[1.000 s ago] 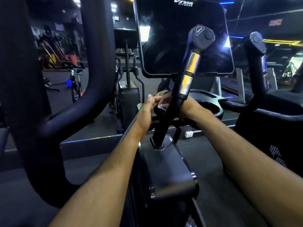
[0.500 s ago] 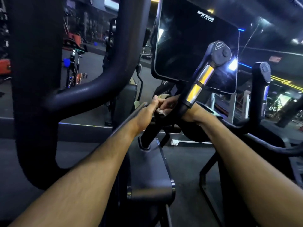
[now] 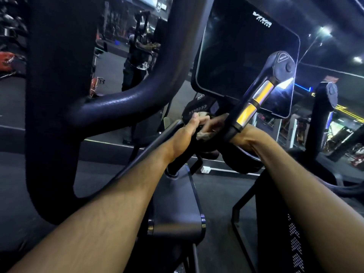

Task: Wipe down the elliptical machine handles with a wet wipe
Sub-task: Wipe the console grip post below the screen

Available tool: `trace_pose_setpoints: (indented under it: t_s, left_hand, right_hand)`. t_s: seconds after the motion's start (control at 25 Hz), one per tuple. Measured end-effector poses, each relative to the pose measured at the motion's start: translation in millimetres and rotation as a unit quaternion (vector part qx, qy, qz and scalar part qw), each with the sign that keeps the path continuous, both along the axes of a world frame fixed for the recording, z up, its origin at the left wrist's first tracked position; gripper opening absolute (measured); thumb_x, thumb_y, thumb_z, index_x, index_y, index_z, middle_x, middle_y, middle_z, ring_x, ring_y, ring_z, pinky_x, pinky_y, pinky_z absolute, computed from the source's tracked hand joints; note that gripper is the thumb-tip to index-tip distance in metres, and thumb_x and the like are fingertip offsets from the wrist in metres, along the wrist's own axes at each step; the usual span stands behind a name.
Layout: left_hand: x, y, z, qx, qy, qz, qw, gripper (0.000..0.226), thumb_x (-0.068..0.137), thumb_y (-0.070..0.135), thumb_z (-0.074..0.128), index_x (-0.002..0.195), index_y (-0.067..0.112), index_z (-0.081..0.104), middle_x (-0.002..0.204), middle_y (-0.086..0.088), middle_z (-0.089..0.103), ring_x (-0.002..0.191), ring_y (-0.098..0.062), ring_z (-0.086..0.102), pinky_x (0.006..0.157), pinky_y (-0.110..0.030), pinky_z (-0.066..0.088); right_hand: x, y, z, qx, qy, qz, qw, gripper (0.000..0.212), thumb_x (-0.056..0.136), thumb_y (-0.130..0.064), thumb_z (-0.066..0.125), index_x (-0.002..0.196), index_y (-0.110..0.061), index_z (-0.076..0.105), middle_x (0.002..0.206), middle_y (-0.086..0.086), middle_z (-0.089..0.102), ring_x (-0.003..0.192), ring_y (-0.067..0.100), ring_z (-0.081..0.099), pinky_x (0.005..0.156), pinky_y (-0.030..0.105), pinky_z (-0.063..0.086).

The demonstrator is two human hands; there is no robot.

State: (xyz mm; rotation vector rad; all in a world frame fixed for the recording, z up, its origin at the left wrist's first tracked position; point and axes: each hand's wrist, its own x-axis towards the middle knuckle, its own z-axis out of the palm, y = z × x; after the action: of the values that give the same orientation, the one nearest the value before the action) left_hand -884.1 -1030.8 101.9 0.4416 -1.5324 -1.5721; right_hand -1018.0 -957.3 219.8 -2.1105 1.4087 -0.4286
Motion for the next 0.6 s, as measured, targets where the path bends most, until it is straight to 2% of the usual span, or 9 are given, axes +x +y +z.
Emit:
trace_pose_setpoints:
  t_s: [0.08,0.12,0.16,0.2,0.24,0.28,0.4,0.52,0.6]
  left_hand:
    - [0,1,-1,-0.009,0.035,-0.015,0.999,0.065,0.113,0.052,0.013,0.157,0.014,0.042,0.151,-0.008,0.057,0.134,-0.011,0.059,0.11,-0.026,0.048]
    - [0,2,-1,-0.014,0.045,-0.013,0.999,0.066,0.114,0.049,0.011,0.156,0.011,0.044,0.15,-0.01,0.059,0.133,-0.009,0.06,0.106,-0.021,0.049]
    - [0,3,-1,-0.019,0.046,-0.009,0.999,0.066,0.114,0.046,0.009,0.154,0.008,0.046,0.146,-0.01,0.061,0.13,-0.005,0.061,0.099,-0.015,0.049]
    - [1,4,0,-0.025,0.044,-0.006,0.999,0.066,0.114,0.044,0.008,0.152,0.007,0.048,0.142,-0.008,0.064,0.126,-0.002,0.062,0.096,-0.012,0.048]
    - [1,4,-1,-0.027,0.048,-0.004,0.998,0.067,0.114,0.044,0.007,0.151,0.006,0.048,0.139,-0.005,0.066,0.124,-0.001,0.063,0.094,-0.011,0.048]
    - [2,5,0,-0.025,0.048,0.003,0.999,0.067,0.114,0.046,0.008,0.152,0.008,0.048,0.137,-0.001,0.067,0.123,0.0,0.063,0.094,-0.011,0.049]
    - [2,6,0,-0.015,0.024,0.015,0.999,0.068,0.112,0.051,0.008,0.159,0.013,0.039,0.151,0.005,0.054,0.117,0.013,0.059,0.104,-0.015,0.048]
    - [3,11,4,-0.015,0.006,0.017,1.0,0.067,0.112,0.05,0.007,0.163,0.014,0.031,0.165,-0.001,0.038,0.136,0.002,0.047,0.089,0.001,0.043]
    - [3,12,3,-0.013,0.011,0.016,1.0,0.065,0.113,0.049,0.008,0.16,0.015,0.036,0.16,0.001,0.046,0.144,-0.003,0.043,0.089,-0.002,0.044]
  right_hand:
    - [8,-6,-1,-0.022,0.006,-0.003,1.0,0.017,0.086,0.008,0.062,0.081,-0.007,0.066,0.06,-0.023,0.067,0.06,-0.01,0.062,0.063,0.005,0.046]
    - [2,-16,-10,-0.053,0.008,-0.01,0.999,0.006,0.084,0.001,0.064,0.087,-0.001,0.069,0.068,-0.019,0.071,0.068,-0.005,0.065,0.07,0.011,0.052]
    - [-12,-31,-23,-0.069,0.015,-0.031,0.997,0.019,0.083,-0.011,0.066,0.096,0.001,0.072,0.082,-0.014,0.074,0.079,0.002,0.068,0.082,0.024,0.058]
    - [-38,-45,-37,-0.089,0.04,-0.061,0.993,0.029,0.081,-0.025,0.068,0.104,-0.008,0.074,0.095,-0.009,0.074,0.091,0.013,0.07,0.091,0.04,0.058]
    - [-62,-62,-54,-0.093,0.051,-0.072,0.992,0.033,0.079,-0.036,0.068,0.105,-0.017,0.074,0.104,-0.003,0.073,0.099,0.022,0.07,0.094,0.048,0.057]
    - [-63,-64,-57,-0.091,0.063,-0.073,0.991,0.03,0.081,-0.036,0.067,0.104,-0.017,0.073,0.107,0.0,0.072,0.1,0.023,0.069,0.093,0.045,0.057]
    - [-13,-19,-19,-0.055,0.077,-0.056,0.994,0.009,0.09,0.004,0.066,0.097,0.001,0.07,0.086,-0.012,0.068,0.075,-0.006,0.065,0.071,0.01,0.048]
    - [-20,-2,-6,0.017,0.05,-0.039,0.998,0.031,0.08,0.015,0.071,0.103,-0.006,0.072,0.086,-0.008,0.072,0.079,-0.001,0.068,0.071,0.015,0.053]
    - [-17,-5,-5,-0.005,0.054,-0.043,0.998,0.023,0.084,0.013,0.068,0.092,-0.009,0.072,0.077,-0.02,0.072,0.074,-0.005,0.067,0.069,0.011,0.05]
